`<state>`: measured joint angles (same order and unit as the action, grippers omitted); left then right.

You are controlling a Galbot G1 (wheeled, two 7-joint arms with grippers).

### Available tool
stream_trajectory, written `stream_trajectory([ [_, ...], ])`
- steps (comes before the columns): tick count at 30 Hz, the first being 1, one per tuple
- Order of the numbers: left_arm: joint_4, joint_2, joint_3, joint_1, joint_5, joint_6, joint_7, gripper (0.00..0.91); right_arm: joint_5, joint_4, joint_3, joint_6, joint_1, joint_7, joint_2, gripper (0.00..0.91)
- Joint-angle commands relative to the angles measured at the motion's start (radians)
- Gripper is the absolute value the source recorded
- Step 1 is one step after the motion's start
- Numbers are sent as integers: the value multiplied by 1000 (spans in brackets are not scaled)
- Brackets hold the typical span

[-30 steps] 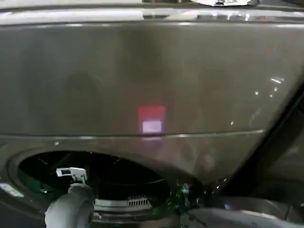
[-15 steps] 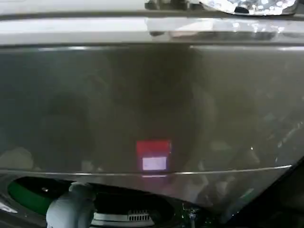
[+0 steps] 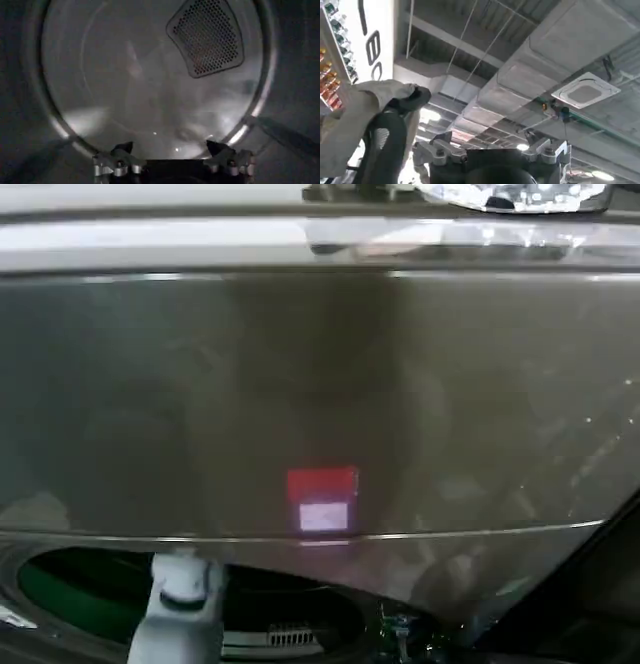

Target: Grasp the clothes from the dryer.

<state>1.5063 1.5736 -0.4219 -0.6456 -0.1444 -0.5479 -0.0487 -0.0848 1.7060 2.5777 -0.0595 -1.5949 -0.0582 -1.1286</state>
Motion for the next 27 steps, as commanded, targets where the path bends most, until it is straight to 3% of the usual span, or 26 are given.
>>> stream_trajectory([
  [1, -346, 14, -2, 177, -79, 93, -26, 907, 1, 2, -4, 1, 3, 2, 0, 907],
  [16, -597, 18, -7, 321, -218, 151, -70, 907, 9, -10, -10, 4, 10, 4, 7, 907],
  [21, -610, 6, -2, 319, -482, 178, -258, 907, 25, -17, -13, 4, 16, 5, 11, 907],
  [22, -611, -1, 2, 319, -621, 198, -343, 907, 26, -18, -14, 4, 18, 5, 11, 907],
  [27, -610, -30, 5, 344, -922, 362, -639, 907, 29, -21, -15, 6, 17, 6, 9, 907],
])
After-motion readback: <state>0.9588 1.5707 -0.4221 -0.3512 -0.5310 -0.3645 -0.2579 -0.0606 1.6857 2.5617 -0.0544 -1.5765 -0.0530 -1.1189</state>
